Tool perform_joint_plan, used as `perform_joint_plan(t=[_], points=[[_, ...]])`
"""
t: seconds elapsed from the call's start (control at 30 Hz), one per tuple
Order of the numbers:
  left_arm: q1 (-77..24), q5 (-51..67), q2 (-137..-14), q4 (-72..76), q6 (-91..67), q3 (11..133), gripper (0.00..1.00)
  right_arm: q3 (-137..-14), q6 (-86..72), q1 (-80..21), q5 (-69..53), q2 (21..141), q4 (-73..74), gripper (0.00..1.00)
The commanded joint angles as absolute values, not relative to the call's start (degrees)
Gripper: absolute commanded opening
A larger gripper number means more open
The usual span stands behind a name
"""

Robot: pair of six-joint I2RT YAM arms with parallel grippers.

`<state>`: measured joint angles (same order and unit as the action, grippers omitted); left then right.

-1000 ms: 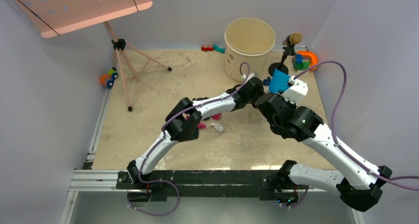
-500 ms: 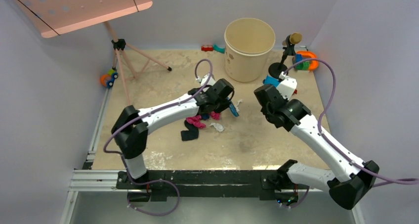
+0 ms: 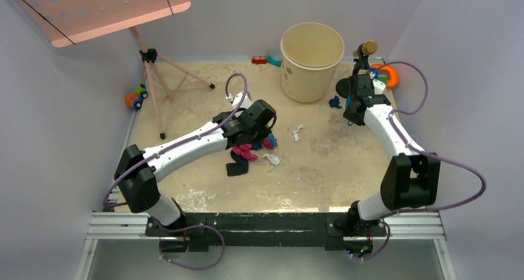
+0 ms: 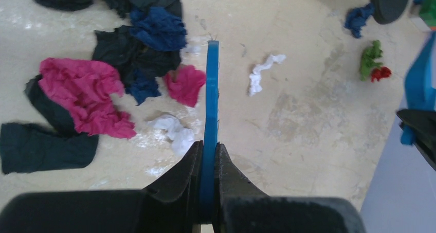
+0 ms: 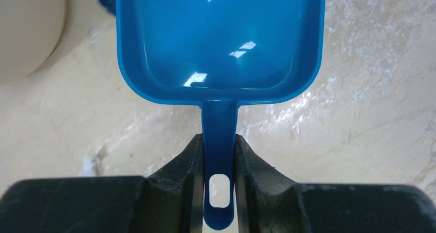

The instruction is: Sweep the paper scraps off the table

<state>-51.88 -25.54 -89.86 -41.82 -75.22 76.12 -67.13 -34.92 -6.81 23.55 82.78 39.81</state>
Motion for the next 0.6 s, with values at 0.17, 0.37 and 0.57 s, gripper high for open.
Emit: perform_joint_plan(t=[0.17,0.37,0.57], points=[[-51.87,-12.04,-96.19,-18.07,-65.46,78.6,0.0,-74.2,-26.99,6.26,14.0,93.83,31.84,0.0],[-51.86,-9.98,-107.19,-17.23,-65.86,88.07,0.0,-82.92,-25.06,7.73,11.62,104.1,34.07,0.0],[-50.46,-11.66,-112.12,-30.57,-70.75,94.43,0.0,-86.45,-26.17,7.82,9.04,109.76,38.13,0.0]])
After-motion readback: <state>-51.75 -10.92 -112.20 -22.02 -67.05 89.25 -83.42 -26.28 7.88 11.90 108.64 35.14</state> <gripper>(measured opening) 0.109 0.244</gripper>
